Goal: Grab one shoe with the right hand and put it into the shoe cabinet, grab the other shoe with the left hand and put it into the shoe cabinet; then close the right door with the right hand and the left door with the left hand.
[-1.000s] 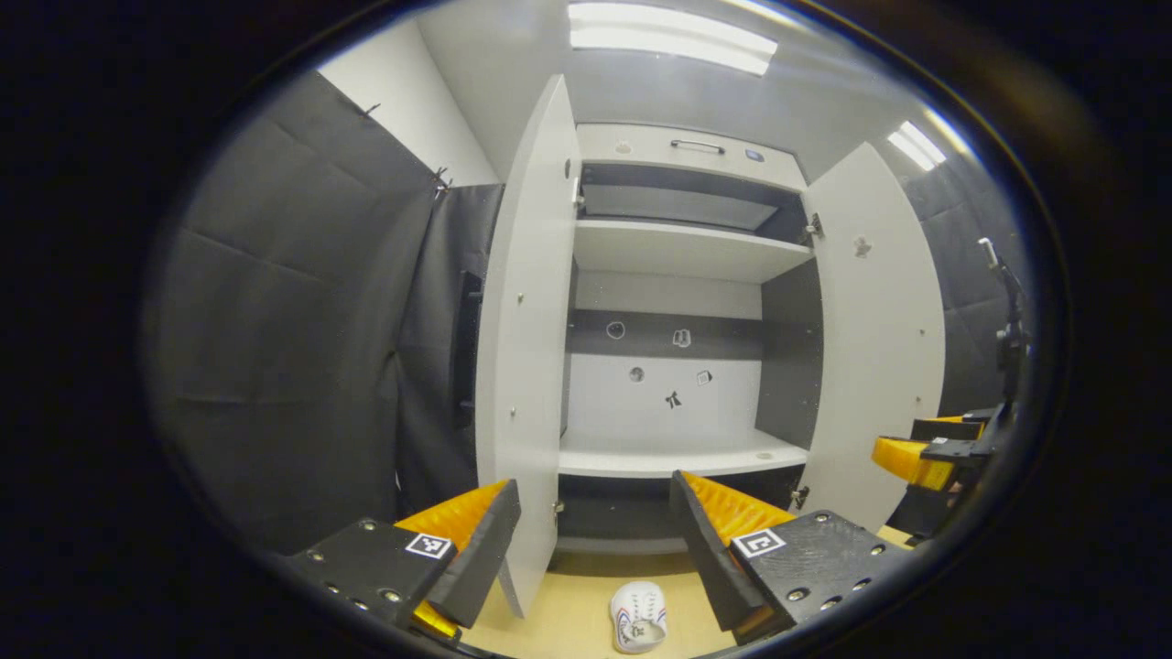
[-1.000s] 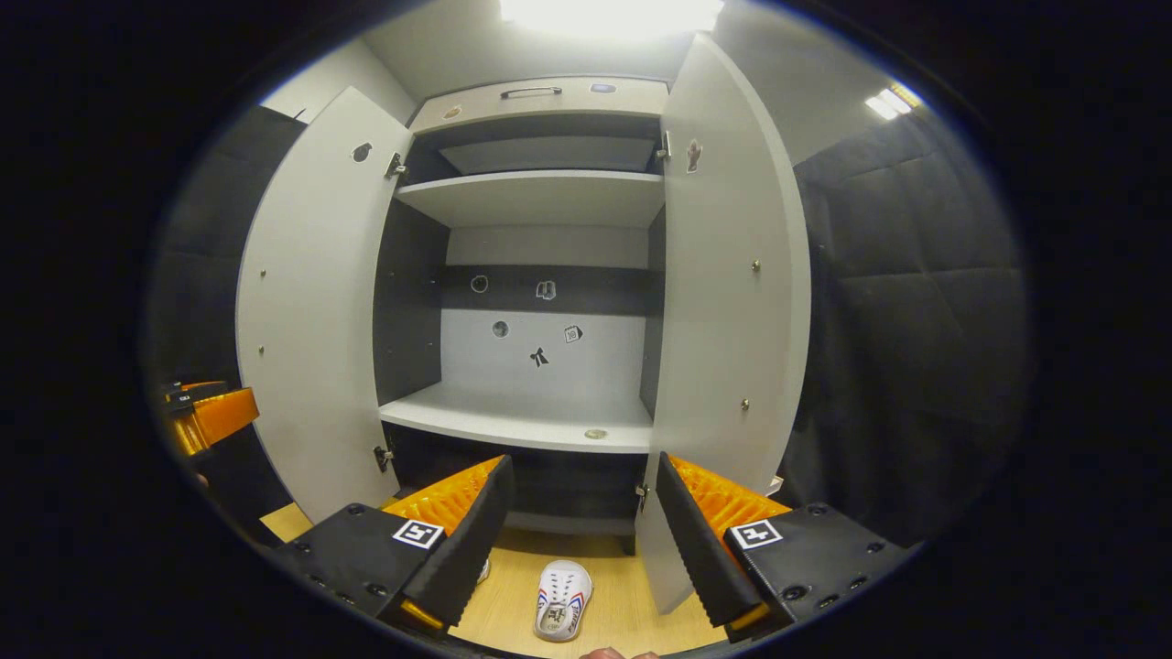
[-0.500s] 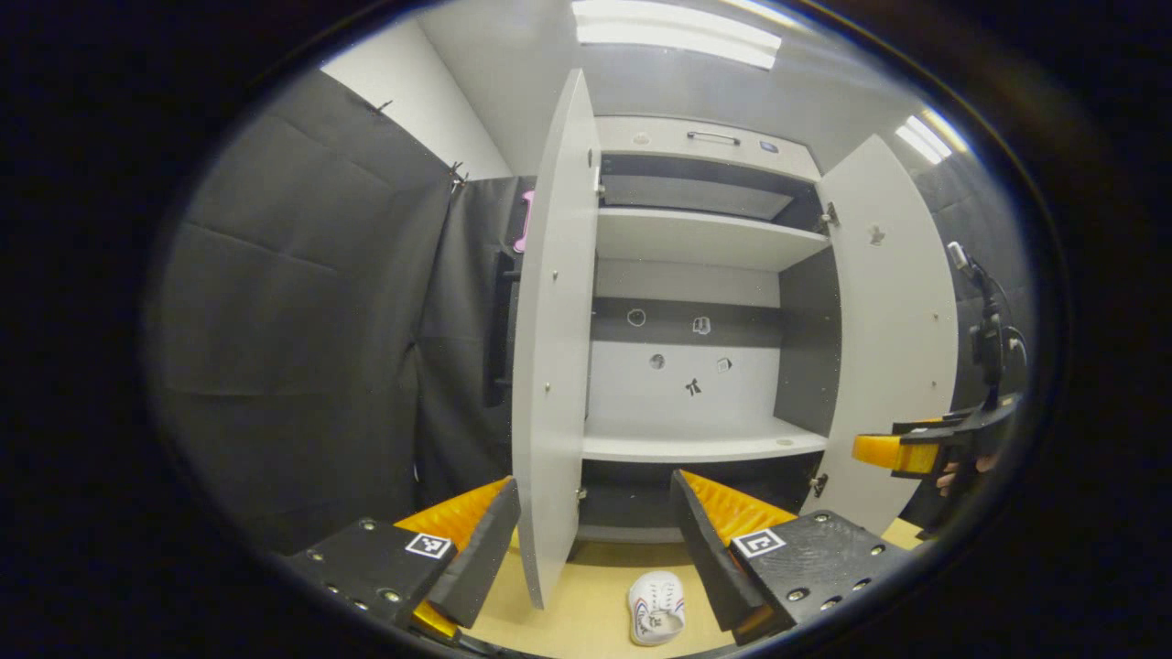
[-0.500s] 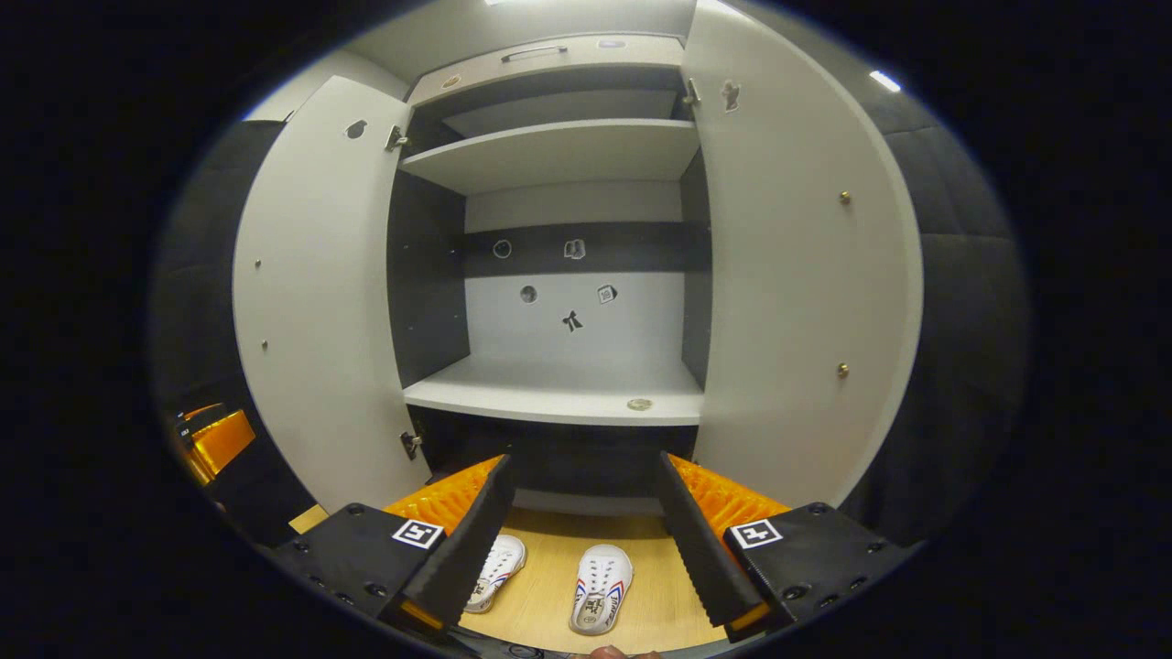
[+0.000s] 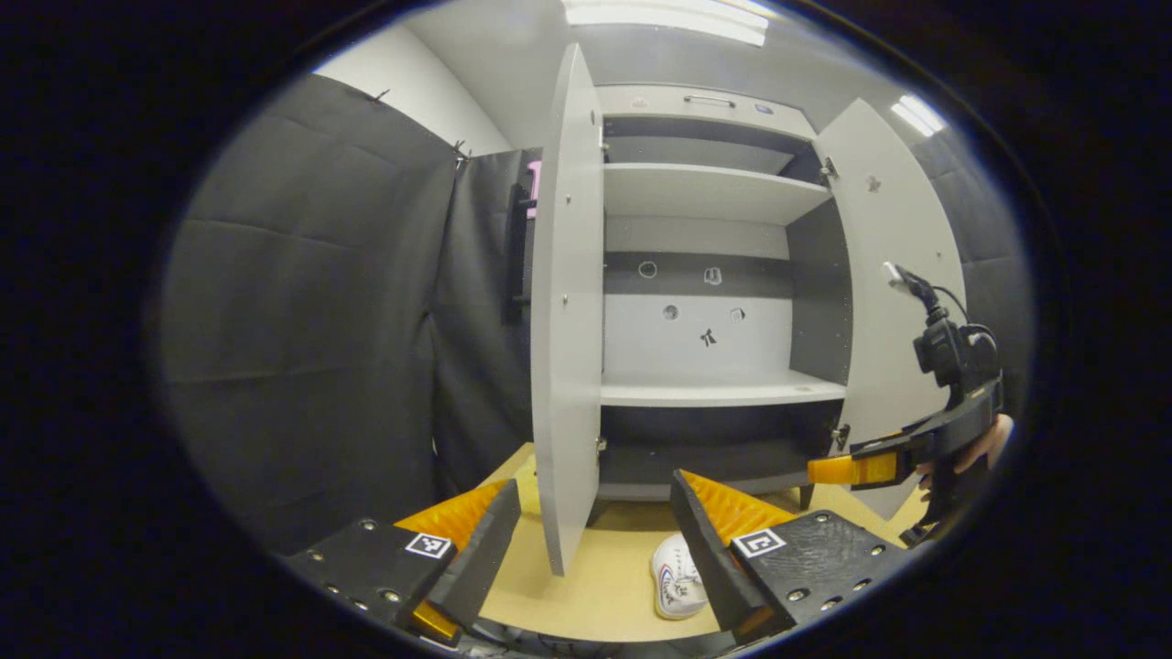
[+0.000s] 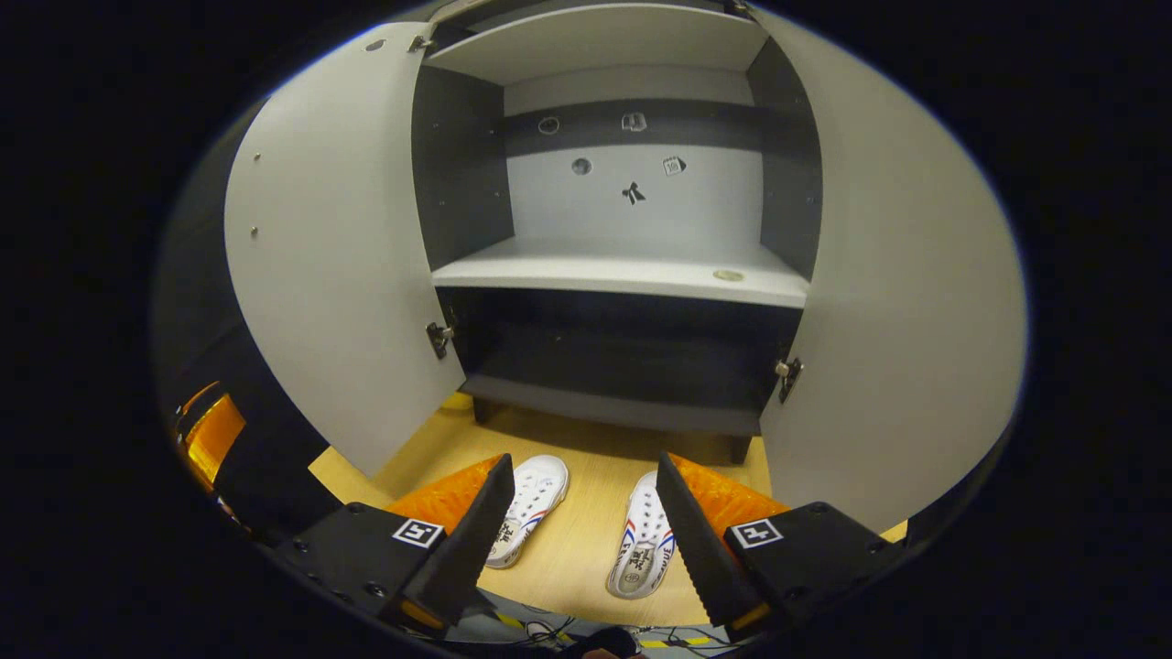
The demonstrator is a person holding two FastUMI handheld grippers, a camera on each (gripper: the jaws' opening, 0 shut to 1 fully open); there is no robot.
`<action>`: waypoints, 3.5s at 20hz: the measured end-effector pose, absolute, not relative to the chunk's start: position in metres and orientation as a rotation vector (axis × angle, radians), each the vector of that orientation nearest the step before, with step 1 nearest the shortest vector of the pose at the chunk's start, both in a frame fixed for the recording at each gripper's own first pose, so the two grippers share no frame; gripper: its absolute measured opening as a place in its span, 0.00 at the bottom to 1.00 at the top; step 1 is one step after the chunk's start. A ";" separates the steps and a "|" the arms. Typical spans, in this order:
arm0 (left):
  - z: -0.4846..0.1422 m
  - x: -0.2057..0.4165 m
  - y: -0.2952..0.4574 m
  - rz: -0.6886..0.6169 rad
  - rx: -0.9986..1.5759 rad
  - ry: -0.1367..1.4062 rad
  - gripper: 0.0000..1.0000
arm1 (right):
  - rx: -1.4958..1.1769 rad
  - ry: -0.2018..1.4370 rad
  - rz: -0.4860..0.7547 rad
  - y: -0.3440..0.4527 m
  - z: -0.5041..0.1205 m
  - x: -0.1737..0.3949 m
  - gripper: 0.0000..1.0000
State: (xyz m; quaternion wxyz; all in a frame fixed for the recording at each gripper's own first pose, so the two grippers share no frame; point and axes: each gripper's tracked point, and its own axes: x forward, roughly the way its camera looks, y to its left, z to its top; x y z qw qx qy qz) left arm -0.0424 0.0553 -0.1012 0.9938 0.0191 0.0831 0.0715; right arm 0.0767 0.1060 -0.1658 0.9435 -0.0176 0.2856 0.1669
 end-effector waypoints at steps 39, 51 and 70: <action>-0.162 -0.074 0.039 0.102 0.090 0.274 0.89 | -0.388 0.988 0.185 0.063 -0.399 0.103 0.02; -0.137 -0.069 0.016 0.028 0.083 0.217 0.89 | -0.255 0.915 0.210 0.060 -0.338 0.041 0.00; -0.127 -0.026 -0.016 -0.087 0.067 0.219 1.00 | -0.035 0.408 0.299 0.106 -0.115 0.050 0.02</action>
